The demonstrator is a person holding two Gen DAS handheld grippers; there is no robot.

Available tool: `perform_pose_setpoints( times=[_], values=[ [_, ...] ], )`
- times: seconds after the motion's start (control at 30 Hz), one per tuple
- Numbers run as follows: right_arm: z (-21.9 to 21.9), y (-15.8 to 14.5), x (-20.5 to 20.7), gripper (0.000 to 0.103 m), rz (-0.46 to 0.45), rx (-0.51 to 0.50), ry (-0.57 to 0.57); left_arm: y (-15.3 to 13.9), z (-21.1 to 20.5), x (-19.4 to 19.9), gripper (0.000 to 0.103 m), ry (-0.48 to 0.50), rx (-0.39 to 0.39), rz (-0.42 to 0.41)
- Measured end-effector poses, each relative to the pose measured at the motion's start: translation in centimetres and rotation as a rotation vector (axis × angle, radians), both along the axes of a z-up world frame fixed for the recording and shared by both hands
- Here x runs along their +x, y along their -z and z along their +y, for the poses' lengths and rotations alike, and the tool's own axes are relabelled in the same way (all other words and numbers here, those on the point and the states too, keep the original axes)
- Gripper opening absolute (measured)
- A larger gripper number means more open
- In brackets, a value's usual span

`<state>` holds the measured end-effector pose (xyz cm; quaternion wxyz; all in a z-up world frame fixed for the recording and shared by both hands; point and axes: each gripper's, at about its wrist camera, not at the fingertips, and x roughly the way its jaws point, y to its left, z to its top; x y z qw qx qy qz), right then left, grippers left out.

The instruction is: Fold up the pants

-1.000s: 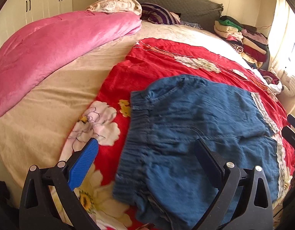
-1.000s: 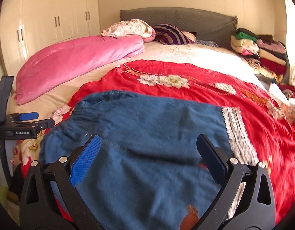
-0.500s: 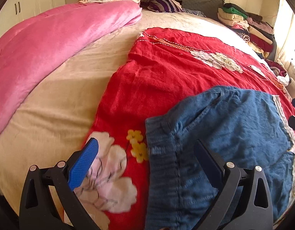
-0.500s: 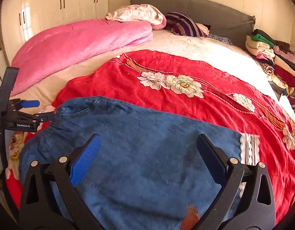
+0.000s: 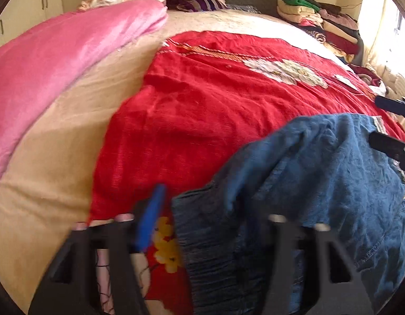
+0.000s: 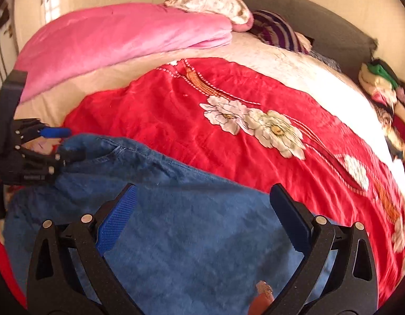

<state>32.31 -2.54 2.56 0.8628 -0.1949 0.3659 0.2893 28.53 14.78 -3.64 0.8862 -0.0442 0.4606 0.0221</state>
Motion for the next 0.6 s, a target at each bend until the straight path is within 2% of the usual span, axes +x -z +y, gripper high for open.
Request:
perform_pose_setpoints(
  times=[0.1,0.23,0.4,0.53,0.57,0.6],
  values=[
    [1.1,0.8,0.5,0.095,-0.006,-0.037,-0.032,-0.3,-0.3,-0.7,0.039,0.001,0.008,-0.039],
    [1.9,1.3,0.6,0.095,-0.008,-0.051,-0.073,-2.4,-0.4,-2.6,0.036,0.000,-0.014,-0.131],
    [3.0,1.0,0.0,0.095,-0.065,-0.079,-0.129,-4.6,-1.2,-5.1,0.035,0.022,-0.031,-0.222],
    [4.3,1.5,-0.2,0.094,-0.099,-0.132,-0.181,-5.4,-1.9,-6.7,0.035,0.030,-0.036,-0.256],
    [4.5,1.6,-0.2,0.087,-0.103,-0.140,-0.192,-5.5,-2.0,-6.9,0.035,0.032,-0.031,-0.259],
    [4.7,1.8,-0.4,0.062,-0.090,-0.134,-0.217,-5.5,-2.2,-7.1,0.035,0.035,-0.021,-0.261]
  ],
)
